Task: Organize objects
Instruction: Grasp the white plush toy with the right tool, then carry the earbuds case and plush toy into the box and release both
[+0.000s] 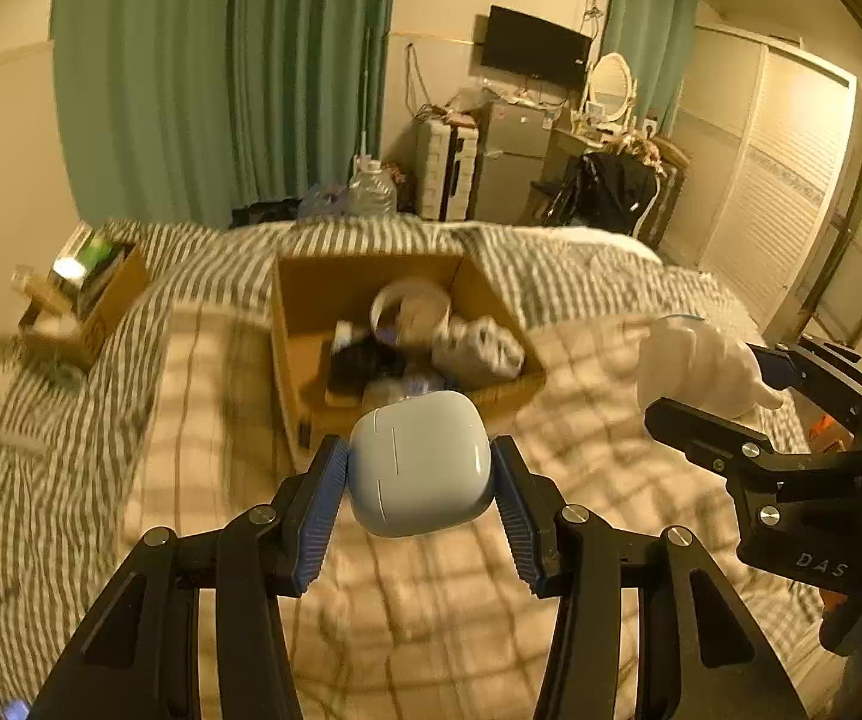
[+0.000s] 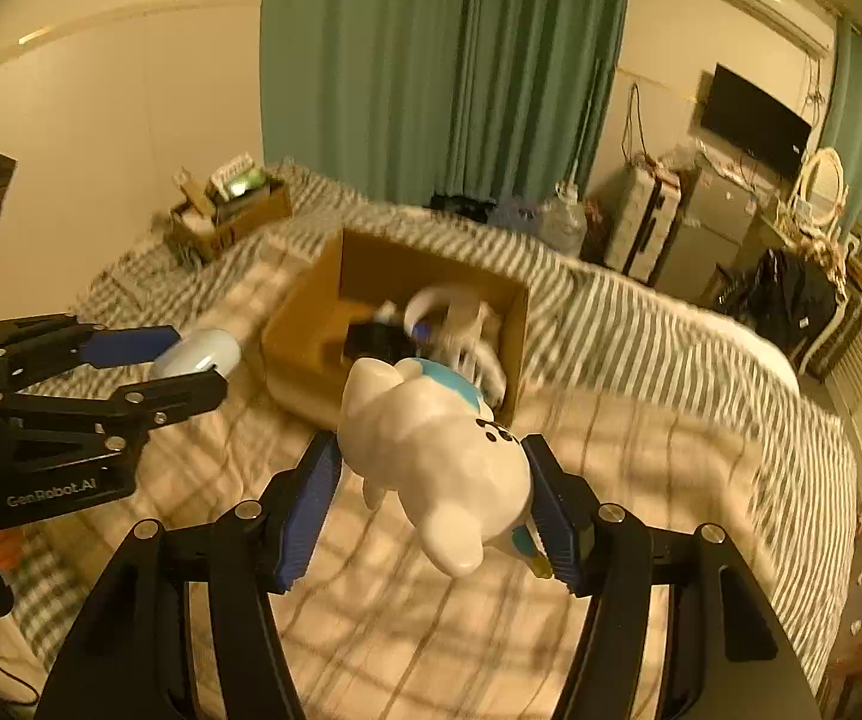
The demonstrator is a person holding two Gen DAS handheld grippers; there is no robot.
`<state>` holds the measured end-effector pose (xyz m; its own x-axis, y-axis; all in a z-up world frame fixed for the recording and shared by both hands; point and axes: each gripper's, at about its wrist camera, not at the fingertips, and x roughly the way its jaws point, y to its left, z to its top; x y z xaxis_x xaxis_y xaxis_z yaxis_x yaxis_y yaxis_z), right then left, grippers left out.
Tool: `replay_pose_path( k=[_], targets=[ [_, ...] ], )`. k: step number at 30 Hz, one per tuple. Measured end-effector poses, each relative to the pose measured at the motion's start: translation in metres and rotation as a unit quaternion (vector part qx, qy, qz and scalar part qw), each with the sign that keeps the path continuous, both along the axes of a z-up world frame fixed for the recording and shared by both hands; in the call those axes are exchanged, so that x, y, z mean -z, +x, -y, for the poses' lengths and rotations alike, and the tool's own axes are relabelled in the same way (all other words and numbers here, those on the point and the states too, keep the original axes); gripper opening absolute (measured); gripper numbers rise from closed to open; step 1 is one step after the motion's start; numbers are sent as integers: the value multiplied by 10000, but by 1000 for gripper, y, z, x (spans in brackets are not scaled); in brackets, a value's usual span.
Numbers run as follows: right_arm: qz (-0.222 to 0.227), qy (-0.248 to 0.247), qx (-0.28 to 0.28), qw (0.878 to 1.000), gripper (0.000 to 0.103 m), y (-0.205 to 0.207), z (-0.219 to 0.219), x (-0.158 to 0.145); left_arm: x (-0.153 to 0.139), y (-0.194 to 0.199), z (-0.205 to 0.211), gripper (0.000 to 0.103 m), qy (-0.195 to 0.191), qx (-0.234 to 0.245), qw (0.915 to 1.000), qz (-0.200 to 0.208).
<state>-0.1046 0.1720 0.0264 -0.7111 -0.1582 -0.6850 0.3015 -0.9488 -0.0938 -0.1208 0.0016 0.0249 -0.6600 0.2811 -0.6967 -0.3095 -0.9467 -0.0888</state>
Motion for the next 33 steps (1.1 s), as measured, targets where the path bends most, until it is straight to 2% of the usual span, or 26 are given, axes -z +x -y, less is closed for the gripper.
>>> replay_pose_path(
  k=[5, 12, 15, 18, 21, 27, 33],
  targets=[
    [-154, -156, -138, 9997, 61, -39, -4, -34, -25, -37, -11, 50, -113, 14, 9998, -179],
    [-336, -260, -252, 9988, 61, -98, -8, -60, -45, -110, -13, 50, -163, -26, 9997, -169],
    [-426, -310, -227, 9984, 61, -125, -12, -66, -46, -140, -20, 50, -498, -65, 9983, -308],
    [-570, -327, -162, 9977, 61, -156, -15, -66, -32, -162, -28, 50, -629, -19, 9976, -280],
    [-513, -350, -251, 9978, 61, -180, -11, -50, -5, -175, -30, 50, -659, -35, 9977, -129],
    [1, -630, -242, 9977, 61, -215, -7, 20, 58, -191, -27, 50, -695, -31, 9973, 242],
    [159, -830, -155, 9963, 61, -232, -7, 68, 87, -195, -27, 50, -741, 29, 9970, 218]
  ],
)
